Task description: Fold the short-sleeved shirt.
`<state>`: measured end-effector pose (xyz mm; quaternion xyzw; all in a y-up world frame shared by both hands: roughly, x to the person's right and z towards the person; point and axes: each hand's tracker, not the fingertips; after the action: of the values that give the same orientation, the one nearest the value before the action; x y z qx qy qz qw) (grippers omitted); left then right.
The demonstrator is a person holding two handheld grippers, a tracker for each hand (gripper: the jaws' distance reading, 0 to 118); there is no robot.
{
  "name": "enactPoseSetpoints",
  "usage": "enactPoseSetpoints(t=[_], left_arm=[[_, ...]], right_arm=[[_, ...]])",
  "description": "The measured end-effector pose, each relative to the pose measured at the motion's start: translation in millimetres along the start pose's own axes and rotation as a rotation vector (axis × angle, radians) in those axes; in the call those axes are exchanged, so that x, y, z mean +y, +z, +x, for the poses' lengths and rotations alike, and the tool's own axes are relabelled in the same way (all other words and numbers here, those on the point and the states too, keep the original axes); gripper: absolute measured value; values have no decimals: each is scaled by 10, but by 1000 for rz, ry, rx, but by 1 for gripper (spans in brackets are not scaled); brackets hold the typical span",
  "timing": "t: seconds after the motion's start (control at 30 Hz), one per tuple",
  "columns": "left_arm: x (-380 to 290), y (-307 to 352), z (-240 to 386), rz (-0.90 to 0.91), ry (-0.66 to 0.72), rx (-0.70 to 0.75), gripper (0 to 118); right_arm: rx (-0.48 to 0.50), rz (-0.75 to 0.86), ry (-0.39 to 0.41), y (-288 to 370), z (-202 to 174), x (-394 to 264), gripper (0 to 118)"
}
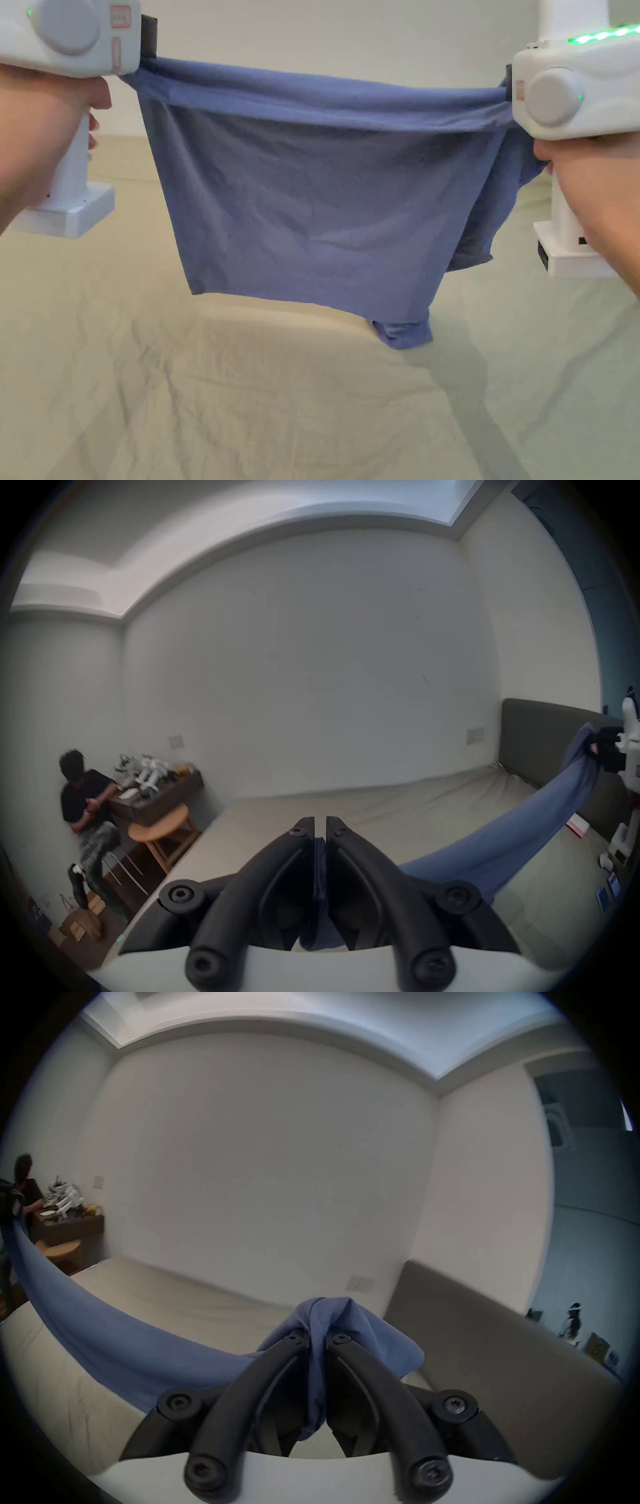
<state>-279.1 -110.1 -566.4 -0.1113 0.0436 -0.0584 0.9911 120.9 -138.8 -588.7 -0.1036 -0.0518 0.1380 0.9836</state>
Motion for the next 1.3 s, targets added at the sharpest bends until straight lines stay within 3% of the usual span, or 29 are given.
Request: enactPoseSetpoints(t=[0.13, 0.17, 0.43, 0.53, 0.73, 0.83, 1.0, 1.3], left_arm=[[-725, -59, 271, -65, -44, -42, 2], [-932, -14, 335, -84, -43, -33, 2], [-2446, 409, 241, -329, 68, -15, 2], [-2920, 752, 270, -420, 29, -39, 2], [-3730, 1362, 320, -591, -6, -52, 2], [-3989, 1682, 397, -674, -105, -54, 2], [-4138, 2183, 376, -729, -114, -61, 2], [-4400, 2535, 415, -795, -178, -73, 2]], right_arm=[[10, -40, 123, -107, -312, -544, 9], [18, -60, 119, -98, -343, -680, 9], [83, -299, -35, 371, -154, -1895, 9], [155, -413, -92, 647, -109, -2407, 9], [197, -610, -92, 1484, -328, -3453, 9], [221, -732, -129, 1811, -364, -3914, 9], [213, -779, -144, 2270, -293, -4175, 9], [245, -834, -83, 2619, -276, -4175, 13]])
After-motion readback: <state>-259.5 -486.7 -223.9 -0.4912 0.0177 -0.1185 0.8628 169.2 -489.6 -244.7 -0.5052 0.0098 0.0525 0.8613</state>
